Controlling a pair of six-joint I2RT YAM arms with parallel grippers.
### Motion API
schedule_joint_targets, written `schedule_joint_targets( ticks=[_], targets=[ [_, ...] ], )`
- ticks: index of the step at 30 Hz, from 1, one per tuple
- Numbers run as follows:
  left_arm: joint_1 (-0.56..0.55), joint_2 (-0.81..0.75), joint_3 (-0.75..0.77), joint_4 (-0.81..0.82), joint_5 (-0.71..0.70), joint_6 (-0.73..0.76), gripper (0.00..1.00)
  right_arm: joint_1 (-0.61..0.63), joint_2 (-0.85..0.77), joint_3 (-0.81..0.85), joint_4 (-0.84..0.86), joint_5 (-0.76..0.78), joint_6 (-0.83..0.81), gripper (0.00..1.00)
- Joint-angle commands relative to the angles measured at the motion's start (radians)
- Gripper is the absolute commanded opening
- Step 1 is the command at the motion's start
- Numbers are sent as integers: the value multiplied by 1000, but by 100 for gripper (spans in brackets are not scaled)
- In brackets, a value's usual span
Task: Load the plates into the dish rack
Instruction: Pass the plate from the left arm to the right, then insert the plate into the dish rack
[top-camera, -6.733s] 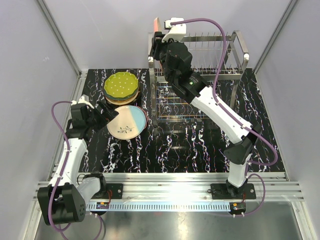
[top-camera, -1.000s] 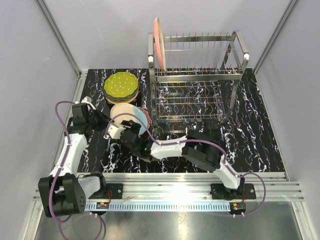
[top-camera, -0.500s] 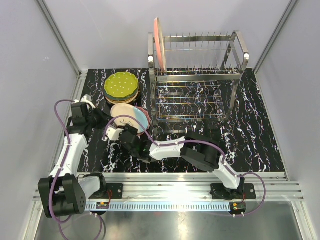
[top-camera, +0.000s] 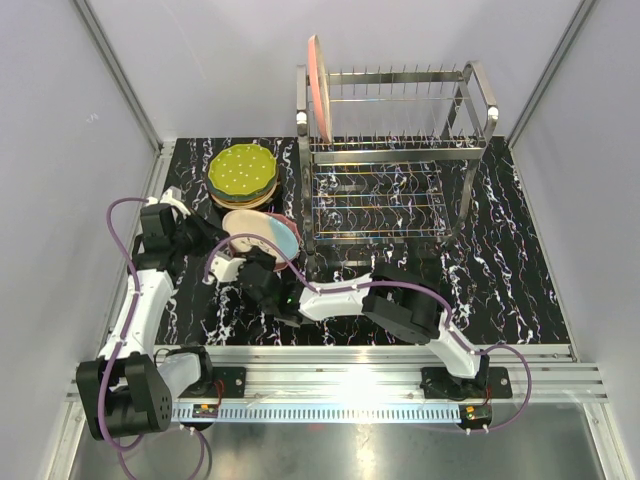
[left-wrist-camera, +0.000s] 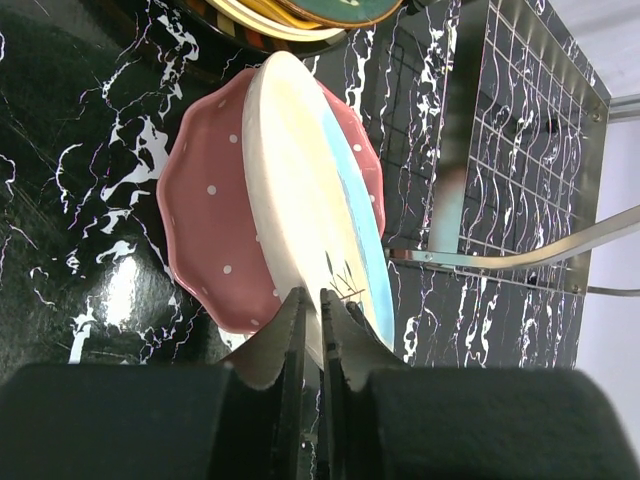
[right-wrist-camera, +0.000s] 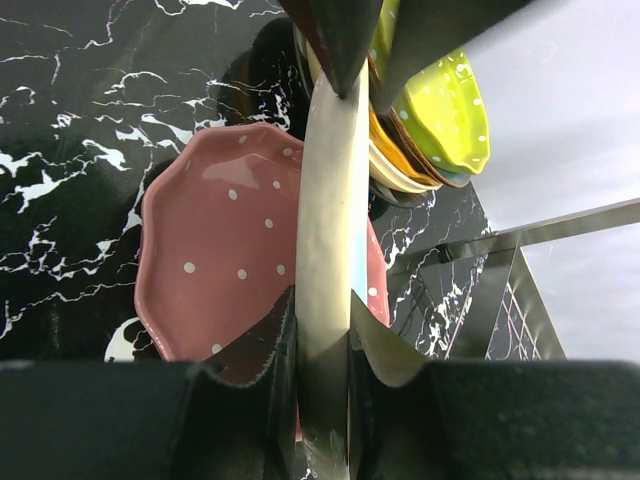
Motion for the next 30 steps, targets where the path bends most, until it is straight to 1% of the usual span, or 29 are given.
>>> schedule_joint_targets(
  ticks=[1,3,4,5,7,8,9,11,12,20,22,30],
  targets=[
    [-7,-23,20,28,60,10,21,35,-59,30,120,7,-33,0],
    [-7,-24,23,28,60,12,26,38,-65,29,123,8,-42,0],
    [-7,-27,23,28,57,12,36,41,-70,29,129,13,-48,0],
    [-7,-30,23,26,55,15,40,42,-73,27,135,16,-56,0],
    [-7,-39,25,29,51,18,45,49,-79,27,143,25,-73,0],
    [-7,-44,25,29,46,20,53,50,-84,25,144,33,-75,0],
    [-7,-55,26,28,40,21,59,52,-87,22,147,36,-72,0],
    [-7,-69,26,22,19,24,68,53,-96,10,155,50,-70,0],
    [-7,-81,28,23,11,24,70,53,-100,6,157,53,-70,0],
    [-7,-122,29,14,-35,30,73,52,-127,-54,201,91,-82,0],
    [-7,-131,28,14,-43,30,75,50,-133,-60,204,100,-72,0],
    [-7,-171,20,34,-47,29,76,41,-166,-88,195,106,7,0]
  ],
)
